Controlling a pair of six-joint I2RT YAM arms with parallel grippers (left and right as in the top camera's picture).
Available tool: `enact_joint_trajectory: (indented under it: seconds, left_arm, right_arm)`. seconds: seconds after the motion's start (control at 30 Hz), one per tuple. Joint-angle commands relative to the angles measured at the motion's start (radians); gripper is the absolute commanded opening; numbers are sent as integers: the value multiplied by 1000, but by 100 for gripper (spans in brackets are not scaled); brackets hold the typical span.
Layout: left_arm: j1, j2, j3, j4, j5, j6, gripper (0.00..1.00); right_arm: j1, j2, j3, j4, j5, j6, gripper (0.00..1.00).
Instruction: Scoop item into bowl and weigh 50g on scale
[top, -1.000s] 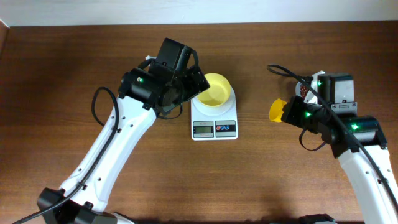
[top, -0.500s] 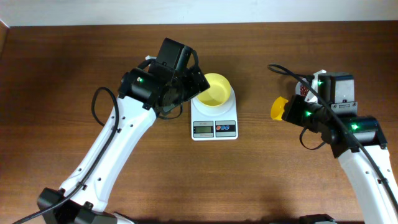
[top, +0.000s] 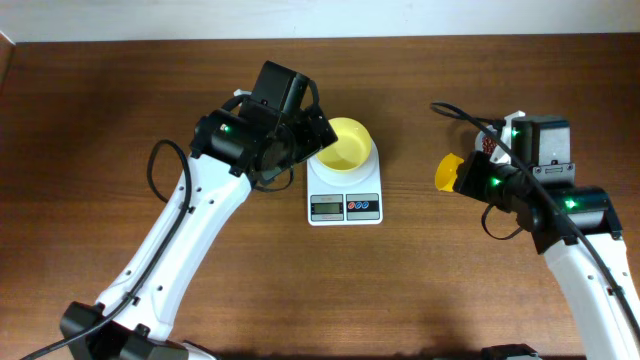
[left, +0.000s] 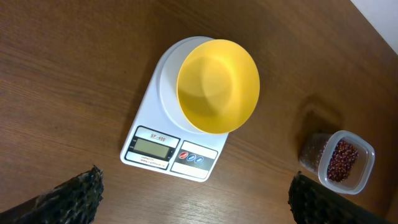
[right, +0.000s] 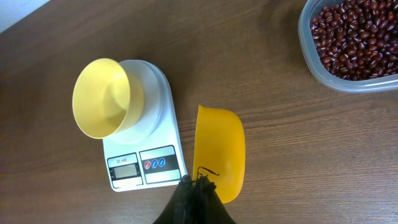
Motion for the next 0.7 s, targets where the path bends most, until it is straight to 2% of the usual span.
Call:
enact_joint_trajectory:
  seconds: [0.0,0.27,0.5,0.63,0.67]
  left_arm:
    - [3,-22,12,-2,-18,19,99]
    - [3,-22,12,-2,-18,19,100]
    - [3,-22,12,-2,-18,19,49]
    - [3,-22,12,-2,-17,19,31]
    - [3,-22,12,-1,-17,19,23]
  right_arm:
    - [5,2,20,5,13,-11,4]
    - [5,2,20,14,13,-11,4]
    - [5,2,20,34,13,-11,4]
    - [5,2,20,42,13,-11,4]
    - [5,2,20,42,13,-11,4]
